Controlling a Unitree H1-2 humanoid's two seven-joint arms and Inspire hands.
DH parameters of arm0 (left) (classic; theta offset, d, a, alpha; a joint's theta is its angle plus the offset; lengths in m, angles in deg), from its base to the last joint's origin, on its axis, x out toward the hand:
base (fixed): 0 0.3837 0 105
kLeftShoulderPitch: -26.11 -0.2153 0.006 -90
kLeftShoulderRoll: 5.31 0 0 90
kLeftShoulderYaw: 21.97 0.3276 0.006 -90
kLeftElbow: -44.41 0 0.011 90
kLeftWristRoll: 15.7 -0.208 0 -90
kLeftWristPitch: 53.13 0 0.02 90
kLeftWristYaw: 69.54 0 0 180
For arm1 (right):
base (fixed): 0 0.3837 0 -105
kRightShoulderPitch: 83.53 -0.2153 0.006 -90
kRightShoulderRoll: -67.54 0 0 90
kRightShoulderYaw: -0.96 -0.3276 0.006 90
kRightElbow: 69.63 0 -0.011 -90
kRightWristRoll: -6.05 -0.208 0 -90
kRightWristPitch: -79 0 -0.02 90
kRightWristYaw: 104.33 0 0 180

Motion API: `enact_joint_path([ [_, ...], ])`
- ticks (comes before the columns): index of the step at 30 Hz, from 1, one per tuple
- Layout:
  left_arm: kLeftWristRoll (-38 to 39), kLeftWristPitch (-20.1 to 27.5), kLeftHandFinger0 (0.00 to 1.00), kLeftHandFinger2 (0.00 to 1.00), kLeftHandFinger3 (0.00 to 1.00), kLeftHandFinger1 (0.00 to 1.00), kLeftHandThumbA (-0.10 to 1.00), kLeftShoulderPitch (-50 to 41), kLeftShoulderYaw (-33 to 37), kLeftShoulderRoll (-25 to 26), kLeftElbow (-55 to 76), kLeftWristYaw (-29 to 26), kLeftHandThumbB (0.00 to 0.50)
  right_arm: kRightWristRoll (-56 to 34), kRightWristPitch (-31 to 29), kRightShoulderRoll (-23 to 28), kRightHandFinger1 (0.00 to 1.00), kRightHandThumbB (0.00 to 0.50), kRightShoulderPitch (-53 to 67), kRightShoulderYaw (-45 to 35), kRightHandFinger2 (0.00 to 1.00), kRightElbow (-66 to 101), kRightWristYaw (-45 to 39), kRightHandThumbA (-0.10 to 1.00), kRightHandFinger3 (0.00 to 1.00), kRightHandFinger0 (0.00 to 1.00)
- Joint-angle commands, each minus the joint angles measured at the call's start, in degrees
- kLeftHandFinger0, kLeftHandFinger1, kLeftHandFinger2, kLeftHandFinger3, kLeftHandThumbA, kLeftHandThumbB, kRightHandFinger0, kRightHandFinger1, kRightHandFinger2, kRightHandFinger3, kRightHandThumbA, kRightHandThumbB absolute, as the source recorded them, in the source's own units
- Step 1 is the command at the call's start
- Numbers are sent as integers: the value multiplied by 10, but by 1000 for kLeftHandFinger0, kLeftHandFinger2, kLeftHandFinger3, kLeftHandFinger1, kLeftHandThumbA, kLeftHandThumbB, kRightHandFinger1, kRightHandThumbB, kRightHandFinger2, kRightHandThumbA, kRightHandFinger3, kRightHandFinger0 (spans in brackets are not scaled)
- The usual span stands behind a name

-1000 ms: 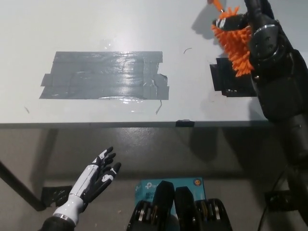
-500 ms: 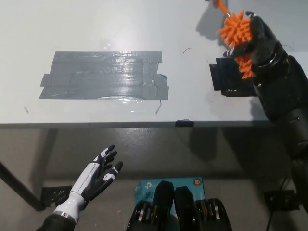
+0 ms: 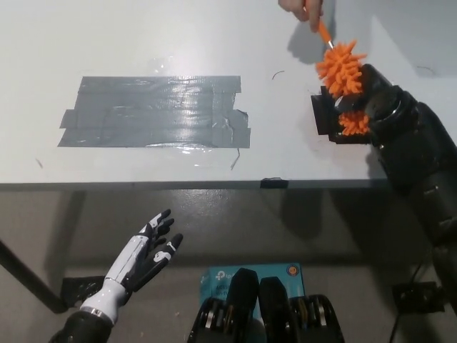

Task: A person hands an oraange duster to the robot and the robot grabs it with its right hand and places it on the black marked spot infron tof it on the desk

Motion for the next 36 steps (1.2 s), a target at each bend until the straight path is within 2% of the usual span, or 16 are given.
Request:
enact_joint_path([
  [1, -6, 14, 1000, 1000, 1000, 1000, 705, 11, 3, 10, 4, 10, 207, 0, -20, 15, 661, 146, -8, 1, 680, 45, 30, -100, 897, 353],
  [2, -2, 15, 1000, 1000, 1000, 1000, 693, 11, 2, 9, 3, 11, 198, -2, -24, 16, 475, 169, -6, -3, 526, 55, 35, -100, 887, 178],
  [3, 1, 15, 1000, 1000, 1000, 1000, 690, 12, 2, 8, 1, 13, 194, -7, -32, 17, 451, 176, -2, -10, 552, 70, 43, -100, 699, 123],
  [4, 2, 15, 1000, 1000, 1000, 1000, 688, 12, 2, 8, 1, 13, 193, -8, -35, 17, 476, 180, -1, -13, 603, 75, 46, -100, 665, 91],
  [5, 6, 10, 1000, 1000, 1000, 1000, 674, 11, 1, 8, 4, 17, 171, -11, -34, 16, 471, 218, 3, -20, 592, 98, 55, -100, 437, 65],
  [7, 16, 1, 1000, 1000, 1000, 1000, 660, 10, 0, 8, 9, 24, 158, -11, -27, 15, 490, 203, 11, -28, 650, 141, 63, -100, 442, 70],
  [10, 25, 1, 1000, 1000, 1000, 1000, 650, 11, -1, 7, 11, 31, 137, -4, -3, 23, 478, 202, 28, -37, 795, 268, 51, -100, 736, 8],
  [13, 31, -2, 1000, 1000, 1000, 1000, 631, 12, -4, 5, 10, 35, 119, 9, 4, 26, 433, 186, 32, -52, 835, 358, 44, -100, 869, 0],
  [16, 33, -3, 1000, 1000, 1000, 1000, 626, 13, -6, 5, 8, 38, 117, 46, 8, 23, 508, 176, 30, -79, 902, 424, 19, -100, 966, 30],
  [18, 36, -4, 1000, 1000, 1000, 1000, 613, 14, -6, 5, 8, 40, 102, 65, 8, 19, 553, 168, 34, -107, 910, 488, -9, -100, 965, 81],
  [21, 39, -6, 1000, 1000, 1000, 1000, 607, 12, -7, 5, 8, 43, 102, 73, 8, 16, 480, 157, 41, -124, 865, 524, -20, -100, 955, 4],
  [24, 38, -7, 1000, 1000, 1000, 1000, 608, 11, -7, 6, 7, 43, 105, 62, 8, 23, 457, 164, 47, -124, 852, 513, -14, -100, 950, 0],
  [28, 42, -10, 1000, 1000, 1000, 1000, 593, 10, -8, 4, 11, 45, 99, 72, 8, 22, 521, 181, 52, -132, 904, 469, -17, -100, 1000, 44],
  [32, 45, -19, 1000, 1000, 1000, 1000, 556, 10, -10, 3, 17, 47, 89, 61, 8, 31, 539, 201, 53, -117, 905, 405, -1, -100, 965, 57],
  [33, 45, -19, 1000, 1000, 1000, 1000, 553, 11, -10, 2, 17, 48, 90, 59, 8, 32, 533, 204, 52, -114, 882, 395, 1, -100, 950, 66],
  [36, 48, -16, 1000, 1000, 1000, 1000, 532, 13, -12, 1, 12, 48, 94, 50, 0, 33, 386, 204, 52, -100, 729, 333, 17, -100, 821, 1],
])
